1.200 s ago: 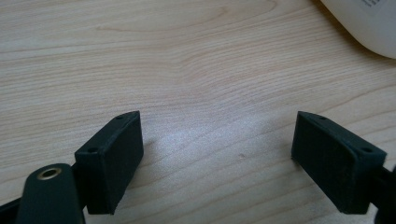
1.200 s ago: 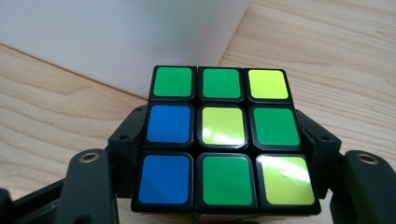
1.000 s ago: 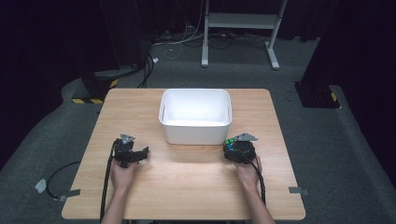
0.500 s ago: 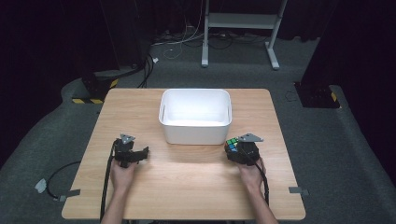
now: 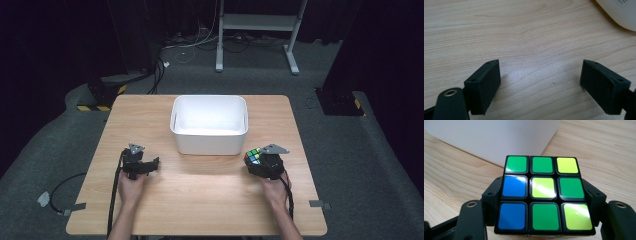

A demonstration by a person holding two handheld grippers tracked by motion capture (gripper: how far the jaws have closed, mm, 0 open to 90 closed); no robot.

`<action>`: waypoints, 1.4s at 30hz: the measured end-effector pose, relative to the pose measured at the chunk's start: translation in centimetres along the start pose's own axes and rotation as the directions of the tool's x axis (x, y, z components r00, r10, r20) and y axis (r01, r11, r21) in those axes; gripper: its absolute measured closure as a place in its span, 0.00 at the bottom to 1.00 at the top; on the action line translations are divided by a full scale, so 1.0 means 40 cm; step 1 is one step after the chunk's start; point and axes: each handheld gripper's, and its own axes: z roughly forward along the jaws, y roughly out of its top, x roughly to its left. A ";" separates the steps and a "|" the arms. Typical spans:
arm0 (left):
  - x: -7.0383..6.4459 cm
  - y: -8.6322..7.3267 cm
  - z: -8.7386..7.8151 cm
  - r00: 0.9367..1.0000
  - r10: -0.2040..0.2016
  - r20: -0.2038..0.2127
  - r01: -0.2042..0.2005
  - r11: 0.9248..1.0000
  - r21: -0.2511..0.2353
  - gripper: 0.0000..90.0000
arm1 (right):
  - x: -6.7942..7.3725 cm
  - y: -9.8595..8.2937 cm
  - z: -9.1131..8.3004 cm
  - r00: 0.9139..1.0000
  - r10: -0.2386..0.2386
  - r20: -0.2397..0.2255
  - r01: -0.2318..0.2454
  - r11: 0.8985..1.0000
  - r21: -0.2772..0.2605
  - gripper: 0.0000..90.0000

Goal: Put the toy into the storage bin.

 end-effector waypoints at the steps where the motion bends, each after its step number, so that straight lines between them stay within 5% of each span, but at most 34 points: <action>1: 0.000 0.000 0.000 1.000 0.000 0.000 0.000 1.000 0.000 0.19 | -0.001 0.001 -0.003 1.000 -0.002 -0.004 0.002 1.000 -0.004 0.38; 8: 0.000 0.000 0.000 1.000 0.000 0.000 0.000 1.000 0.000 0.19 | 0.011 0.011 -0.013 0.999 -0.052 -0.008 0.052 0.999 -0.002 0.38; 22: 0.000 0.000 0.000 1.000 0.001 -0.003 -0.001 1.000 0.000 0.19 | 0.012 0.040 -0.066 0.996 -0.074 -0.051 0.073 0.997 -0.039 0.38; 28: -0.001 0.000 0.000 1.000 0.001 -0.003 -0.001 1.000 0.000 0.19 | 0.008 0.058 -0.097 0.994 -0.049 -0.097 0.045 0.998 -0.048 0.38; 42: 0.000 0.000 0.000 1.000 -0.002 -0.002 0.002 1.000 -0.002 0.19 | 0.025 0.086 -0.121 0.991 -0.080 -0.108 0.075 0.996 -0.049 0.38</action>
